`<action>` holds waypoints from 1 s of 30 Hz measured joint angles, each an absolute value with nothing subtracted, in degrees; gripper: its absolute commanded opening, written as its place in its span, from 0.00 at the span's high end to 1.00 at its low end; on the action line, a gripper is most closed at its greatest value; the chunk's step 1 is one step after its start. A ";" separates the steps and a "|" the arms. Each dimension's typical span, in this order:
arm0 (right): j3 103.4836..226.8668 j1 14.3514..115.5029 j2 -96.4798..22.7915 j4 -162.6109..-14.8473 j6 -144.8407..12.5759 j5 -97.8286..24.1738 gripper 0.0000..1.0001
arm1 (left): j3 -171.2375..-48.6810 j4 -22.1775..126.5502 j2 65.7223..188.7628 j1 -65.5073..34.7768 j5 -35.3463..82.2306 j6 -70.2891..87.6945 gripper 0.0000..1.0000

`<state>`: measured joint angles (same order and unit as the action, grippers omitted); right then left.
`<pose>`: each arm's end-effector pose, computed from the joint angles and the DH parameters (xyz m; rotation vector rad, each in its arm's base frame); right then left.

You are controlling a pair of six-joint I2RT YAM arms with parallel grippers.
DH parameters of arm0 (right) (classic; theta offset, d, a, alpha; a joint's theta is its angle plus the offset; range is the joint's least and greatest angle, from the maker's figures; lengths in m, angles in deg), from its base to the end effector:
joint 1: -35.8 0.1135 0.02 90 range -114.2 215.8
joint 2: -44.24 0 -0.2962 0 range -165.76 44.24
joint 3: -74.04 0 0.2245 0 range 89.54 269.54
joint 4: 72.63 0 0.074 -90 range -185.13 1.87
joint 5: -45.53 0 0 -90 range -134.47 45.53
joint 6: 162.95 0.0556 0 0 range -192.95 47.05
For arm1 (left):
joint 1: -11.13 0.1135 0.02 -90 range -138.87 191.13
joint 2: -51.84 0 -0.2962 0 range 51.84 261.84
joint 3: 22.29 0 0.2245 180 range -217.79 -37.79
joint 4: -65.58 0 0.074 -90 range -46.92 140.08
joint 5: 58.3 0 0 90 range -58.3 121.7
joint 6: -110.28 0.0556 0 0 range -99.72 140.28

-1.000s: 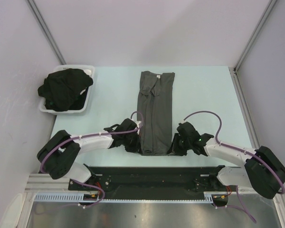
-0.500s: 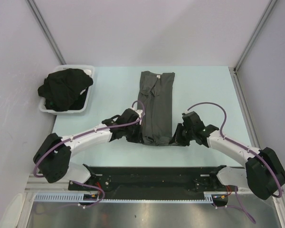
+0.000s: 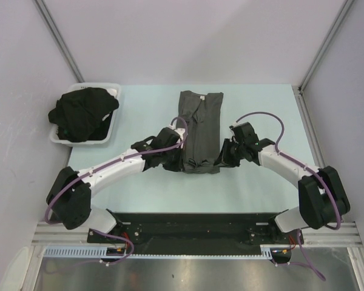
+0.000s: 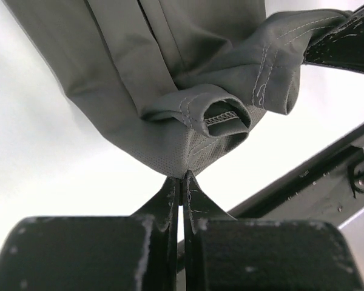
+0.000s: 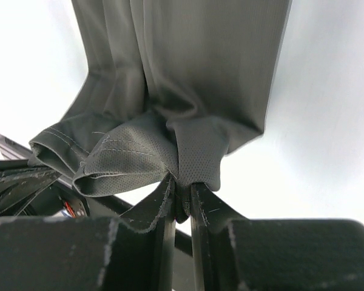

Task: Fold and stack the t-shirts

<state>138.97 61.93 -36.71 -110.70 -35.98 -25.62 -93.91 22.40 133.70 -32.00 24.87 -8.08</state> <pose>0.2286 0.1322 0.2415 0.1086 2.6569 0.8258 0.1969 -0.1935 0.2631 0.3880 2.5913 -0.6327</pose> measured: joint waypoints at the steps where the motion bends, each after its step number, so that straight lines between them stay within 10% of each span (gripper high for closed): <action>1: 139.78 61.54 -37.76 -110.74 -36.54 -25.27 0.83 | -94.48 22.23 134.16 -31.74 25.07 -7.77 1.00; 30: 168.74 52.03 -62.74 -113.19 -45.33 -17.86 0.86 | -119.74 20.59 157.46 -17.86 24.02 -0.41 1.00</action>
<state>168.74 52.03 -62.74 -113.19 -45.33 -17.86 -119.74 20.59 157.46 -17.86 24.02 -0.41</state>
